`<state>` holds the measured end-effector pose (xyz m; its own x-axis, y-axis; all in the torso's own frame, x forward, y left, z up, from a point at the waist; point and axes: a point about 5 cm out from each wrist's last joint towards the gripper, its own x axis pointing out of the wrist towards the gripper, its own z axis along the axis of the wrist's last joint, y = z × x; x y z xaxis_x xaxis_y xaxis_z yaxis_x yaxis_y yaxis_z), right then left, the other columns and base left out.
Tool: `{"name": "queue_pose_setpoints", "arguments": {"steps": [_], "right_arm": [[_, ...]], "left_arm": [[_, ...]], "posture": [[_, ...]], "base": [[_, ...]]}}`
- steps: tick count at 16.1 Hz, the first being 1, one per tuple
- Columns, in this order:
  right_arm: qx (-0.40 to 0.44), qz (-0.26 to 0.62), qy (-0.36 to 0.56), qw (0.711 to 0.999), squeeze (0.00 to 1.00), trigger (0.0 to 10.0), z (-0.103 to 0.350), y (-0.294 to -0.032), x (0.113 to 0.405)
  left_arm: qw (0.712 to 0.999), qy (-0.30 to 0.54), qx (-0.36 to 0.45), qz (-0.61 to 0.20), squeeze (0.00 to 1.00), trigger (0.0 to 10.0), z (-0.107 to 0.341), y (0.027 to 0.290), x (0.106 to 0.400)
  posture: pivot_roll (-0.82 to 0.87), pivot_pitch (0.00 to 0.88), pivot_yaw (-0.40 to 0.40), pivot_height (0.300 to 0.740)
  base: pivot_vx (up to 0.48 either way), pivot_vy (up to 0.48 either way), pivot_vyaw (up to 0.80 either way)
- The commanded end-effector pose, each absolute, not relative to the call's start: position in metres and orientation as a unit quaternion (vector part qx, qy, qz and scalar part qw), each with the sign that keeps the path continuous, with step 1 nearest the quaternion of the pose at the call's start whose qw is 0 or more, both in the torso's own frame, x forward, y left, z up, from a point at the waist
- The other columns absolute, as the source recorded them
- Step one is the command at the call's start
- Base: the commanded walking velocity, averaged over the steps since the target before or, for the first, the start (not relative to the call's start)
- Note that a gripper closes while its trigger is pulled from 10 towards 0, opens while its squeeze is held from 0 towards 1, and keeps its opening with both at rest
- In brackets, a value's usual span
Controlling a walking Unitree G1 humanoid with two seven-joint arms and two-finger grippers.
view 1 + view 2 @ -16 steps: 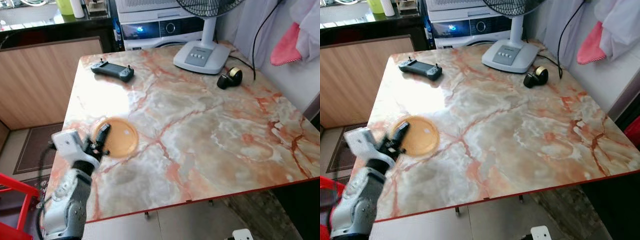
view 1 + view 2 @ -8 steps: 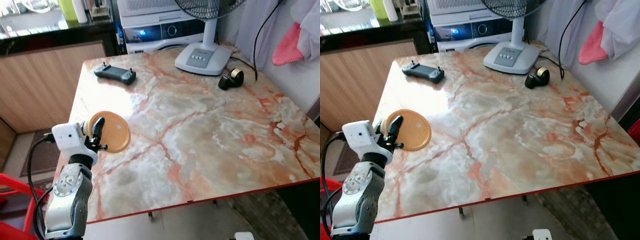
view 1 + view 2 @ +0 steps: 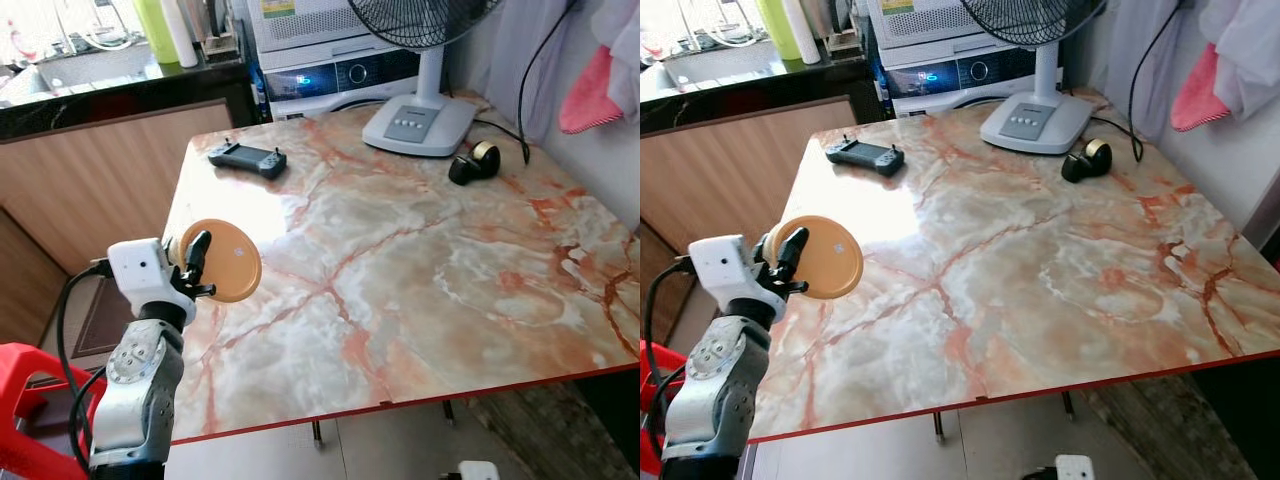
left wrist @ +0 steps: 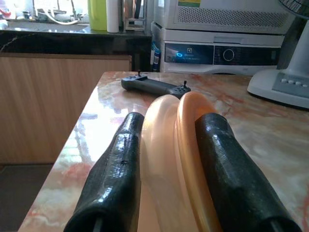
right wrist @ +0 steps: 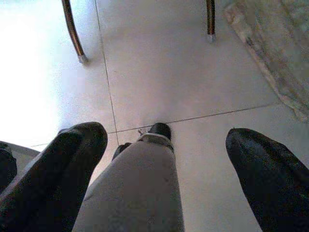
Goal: Restocking fridge
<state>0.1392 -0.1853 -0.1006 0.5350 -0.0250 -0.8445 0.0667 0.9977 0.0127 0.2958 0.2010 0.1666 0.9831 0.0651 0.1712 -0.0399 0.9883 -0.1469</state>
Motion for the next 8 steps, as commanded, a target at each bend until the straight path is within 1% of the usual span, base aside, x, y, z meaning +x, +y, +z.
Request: {"name": "queue_pose_setpoints", "arguments": {"steps": [1, 4, 6, 8], "right_arm": [[0.027, -0.022, 0.49, 0.871, 0.0, 10.0, -0.103, -0.179, 0.135], [0.03, -0.035, 0.475, 0.879, 0.0, 10.0, -0.101, -0.181, 0.139], [0.046, -0.098, 0.416, 0.903, 0.0, 10.0, -0.094, -0.188, 0.144], [0.038, -0.119, 0.384, 0.915, 0.0, 10.0, -0.09, -0.195, 0.146]], "left_arm": [[0.992, -0.109, -0.057, 0.033, 0.0, 10.0, 0.176, 0.204, 0.299], [0.992, -0.111, -0.059, 0.033, 0.0, 10.0, 0.176, 0.202, 0.3], [0.992, -0.109, -0.051, 0.021, 0.0, 10.0, 0.175, 0.197, 0.298], [0.993, -0.108, -0.05, 0.008, 0.0, 10.0, 0.175, 0.192, 0.298]], "posture": [[0.0, 0.014, 0.123, 0.74], [0.01, 0.018, 0.122, 0.74], [0.02, 0.024, 0.139, 0.74], [0.02, 0.028, 0.145, 0.74]], "base": [[0.0, 0.0, 0.0], [0.0, 0.0, 0.0], [0.0, 0.0, 0.0], [0.0, 0.0, 0.0]]}}
